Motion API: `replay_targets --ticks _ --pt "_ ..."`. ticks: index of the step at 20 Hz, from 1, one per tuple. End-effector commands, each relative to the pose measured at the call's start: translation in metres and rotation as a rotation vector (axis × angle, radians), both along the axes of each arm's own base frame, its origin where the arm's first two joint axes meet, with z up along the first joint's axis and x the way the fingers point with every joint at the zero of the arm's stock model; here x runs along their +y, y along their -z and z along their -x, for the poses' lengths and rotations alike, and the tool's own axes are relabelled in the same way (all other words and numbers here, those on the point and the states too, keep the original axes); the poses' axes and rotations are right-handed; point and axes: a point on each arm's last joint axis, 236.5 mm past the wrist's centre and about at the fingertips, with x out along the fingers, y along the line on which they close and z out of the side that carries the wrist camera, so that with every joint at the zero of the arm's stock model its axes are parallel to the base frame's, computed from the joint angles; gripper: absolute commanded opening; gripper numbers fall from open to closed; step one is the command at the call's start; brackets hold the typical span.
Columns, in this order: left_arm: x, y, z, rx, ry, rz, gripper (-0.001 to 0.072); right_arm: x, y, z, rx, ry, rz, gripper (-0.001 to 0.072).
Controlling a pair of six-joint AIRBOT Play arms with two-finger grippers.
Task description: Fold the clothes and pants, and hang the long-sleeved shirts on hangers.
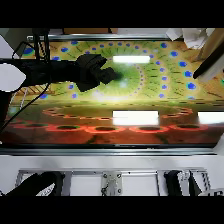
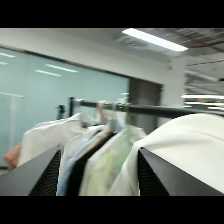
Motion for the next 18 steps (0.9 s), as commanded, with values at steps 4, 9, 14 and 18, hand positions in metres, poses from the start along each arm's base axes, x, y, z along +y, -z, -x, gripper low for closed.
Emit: replay_targets --ticks 4,9,14,18 --pt "0.003 0.017 0.01 0.068 0.011 -0.036 0.0019 0.124 0.138 -0.104 0.524 -0.429 0.066 0.0484" --pt "0.009 0.056 0.023 0.132 -0.006 -0.044 0.0019 0.201 0.244 -0.127 0.85 -0.6 0.155 0.0484" --pt "0.017 0.08 0.041 0.168 -0.031 -0.035 0.0019 0.317 0.335 -0.106 1.046 -0.957 0.07 0.0484" --pt "0.019 0.097 0.046 0.198 -0.055 -0.022 0.0019 0.392 0.395 -0.062 1.222 -1.184 0.055 0.0485"
